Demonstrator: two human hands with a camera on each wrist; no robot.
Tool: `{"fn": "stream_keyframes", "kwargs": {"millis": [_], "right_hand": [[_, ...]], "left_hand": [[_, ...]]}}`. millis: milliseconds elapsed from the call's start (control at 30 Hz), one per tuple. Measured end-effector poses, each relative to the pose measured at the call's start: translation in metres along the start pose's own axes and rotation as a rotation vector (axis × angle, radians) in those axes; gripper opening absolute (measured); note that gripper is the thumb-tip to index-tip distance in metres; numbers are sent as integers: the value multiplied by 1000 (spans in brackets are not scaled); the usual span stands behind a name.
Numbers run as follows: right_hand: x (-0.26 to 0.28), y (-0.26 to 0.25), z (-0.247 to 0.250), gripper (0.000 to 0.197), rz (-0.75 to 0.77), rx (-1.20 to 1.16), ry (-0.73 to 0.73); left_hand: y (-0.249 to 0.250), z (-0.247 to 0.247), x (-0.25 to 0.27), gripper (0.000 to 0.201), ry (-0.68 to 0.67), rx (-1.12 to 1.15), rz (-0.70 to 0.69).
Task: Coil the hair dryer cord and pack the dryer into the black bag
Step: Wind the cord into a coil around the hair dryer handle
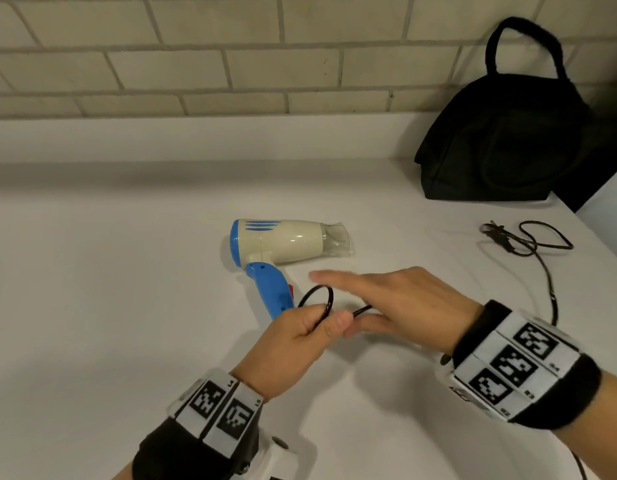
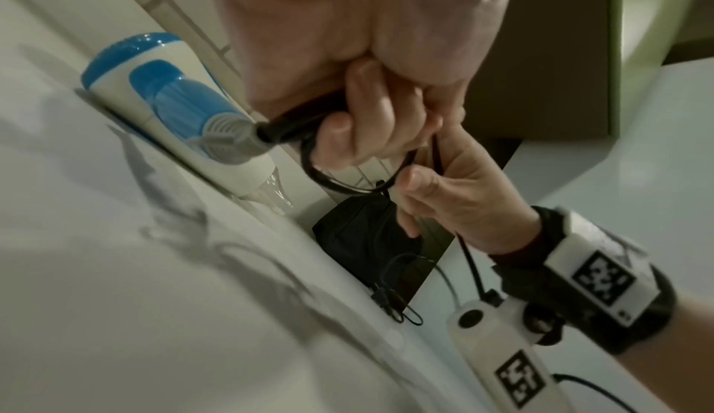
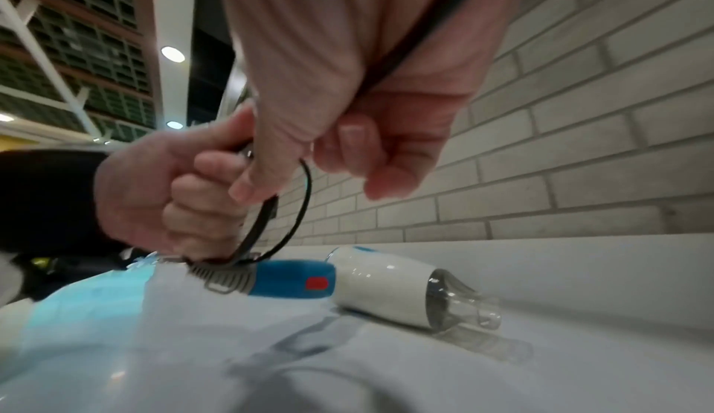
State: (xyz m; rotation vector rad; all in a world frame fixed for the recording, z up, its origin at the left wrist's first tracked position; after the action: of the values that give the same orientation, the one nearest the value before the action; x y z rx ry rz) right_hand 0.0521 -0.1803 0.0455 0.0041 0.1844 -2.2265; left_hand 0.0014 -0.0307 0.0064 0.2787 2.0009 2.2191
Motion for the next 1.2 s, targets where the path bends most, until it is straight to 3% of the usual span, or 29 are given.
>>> {"fn": "stream_keyframes", "kwargs": {"millis": [133, 267, 367, 467, 567, 700, 833, 967, 1100, 1200], "right_hand": [[-10, 1, -20, 36, 40, -307, 30], [-21, 0, -32, 2, -163, -853, -13], [-27, -3, -36, 19, -227, -1082, -31], [-32, -5, -38, 20, -235, -1116, -34], [-36, -10, -39, 21, -231, -1171, -79], [-37, -9, -35, 19, -187, -1205, -132], [-36, -8, -28, 20, -180, -1126, -195], [-36, -13, -28, 32, -203, -980, -99], [-38, -15, -34, 44, -241, -1053, -17], [-39, -8, -35, 34, -199, -945, -36]], "left_hand": [[3, 8, 0, 42, -74, 128, 103], [2, 19, -3, 47, -28, 402, 168], [-2, 25, -4, 33, 26, 603, 214], [-3, 25, -5, 31, 62, 656, 236], [1, 25, -6, 46, 80, 633, 257], [11, 27, -5, 41, 116, 554, 289], [10, 22, -6, 56, 188, 441, 310], [10, 15, -7, 52, 229, 440, 311], [10, 13, -8, 52, 244, 543, 349], [6, 13, -7, 53, 274, 617, 358]]}}
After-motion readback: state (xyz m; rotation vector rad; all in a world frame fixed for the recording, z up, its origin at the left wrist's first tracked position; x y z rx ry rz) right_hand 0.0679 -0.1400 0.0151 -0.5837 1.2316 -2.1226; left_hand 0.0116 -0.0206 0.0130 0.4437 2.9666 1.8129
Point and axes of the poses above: each hand's wrist, its own x-axis away from the middle knuckle, its own z-axis out of the back of the hand, y = z × x, the point moved 1 cm from there along -x, towards the middle knuckle, and after that the axes turned 9 degrees about x, right-handed, at the moved point
